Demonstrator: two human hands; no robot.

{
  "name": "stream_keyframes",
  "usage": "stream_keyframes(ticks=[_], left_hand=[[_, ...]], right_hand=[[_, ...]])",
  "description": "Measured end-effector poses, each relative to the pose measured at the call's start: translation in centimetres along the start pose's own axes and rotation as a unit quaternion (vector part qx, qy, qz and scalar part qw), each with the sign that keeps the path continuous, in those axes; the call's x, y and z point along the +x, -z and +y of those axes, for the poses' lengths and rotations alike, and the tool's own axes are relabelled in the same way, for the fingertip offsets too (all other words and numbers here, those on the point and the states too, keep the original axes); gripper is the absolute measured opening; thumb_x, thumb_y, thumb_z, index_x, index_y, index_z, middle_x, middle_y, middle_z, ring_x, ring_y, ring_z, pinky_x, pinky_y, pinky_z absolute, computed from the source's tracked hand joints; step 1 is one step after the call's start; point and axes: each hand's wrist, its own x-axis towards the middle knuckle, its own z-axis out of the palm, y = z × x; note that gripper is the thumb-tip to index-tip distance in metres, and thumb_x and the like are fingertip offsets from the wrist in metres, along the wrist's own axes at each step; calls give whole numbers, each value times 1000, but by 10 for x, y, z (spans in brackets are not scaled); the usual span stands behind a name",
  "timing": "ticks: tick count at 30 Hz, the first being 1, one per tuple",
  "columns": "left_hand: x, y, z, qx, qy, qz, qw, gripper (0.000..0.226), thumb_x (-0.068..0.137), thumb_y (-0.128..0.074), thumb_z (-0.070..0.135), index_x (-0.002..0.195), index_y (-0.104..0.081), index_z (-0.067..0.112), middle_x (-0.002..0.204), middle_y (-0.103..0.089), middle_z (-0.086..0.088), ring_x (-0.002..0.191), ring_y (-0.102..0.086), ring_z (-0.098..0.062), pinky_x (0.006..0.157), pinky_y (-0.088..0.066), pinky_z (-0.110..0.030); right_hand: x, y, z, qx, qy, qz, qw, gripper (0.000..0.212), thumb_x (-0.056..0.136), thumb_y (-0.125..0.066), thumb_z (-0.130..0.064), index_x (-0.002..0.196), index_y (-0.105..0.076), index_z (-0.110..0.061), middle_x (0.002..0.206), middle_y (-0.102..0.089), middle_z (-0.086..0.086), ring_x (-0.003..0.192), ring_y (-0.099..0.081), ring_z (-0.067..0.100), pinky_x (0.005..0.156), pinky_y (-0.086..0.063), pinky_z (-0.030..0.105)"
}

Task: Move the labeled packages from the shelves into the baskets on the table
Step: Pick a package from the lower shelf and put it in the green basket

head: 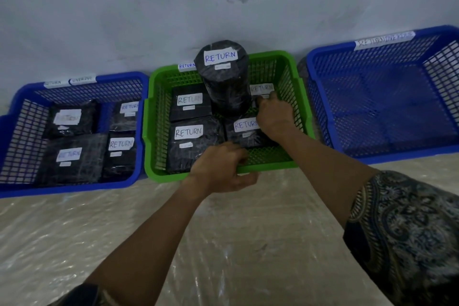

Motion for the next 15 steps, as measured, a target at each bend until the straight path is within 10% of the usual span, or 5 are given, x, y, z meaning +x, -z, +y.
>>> stream_keyframes(ticks=[15], left_hand=[[1,5,3,25,7,-42,999,48,81,-46,61,71,-54,15,75,-57,-3,74,-54,-23,59,-37,-31]], right_hand=[[-34,15,-7,74,-11,16,997,59,87,-57,-21,140,-34,-10,134,-44,19,116,-51,36,89,-47,43]])
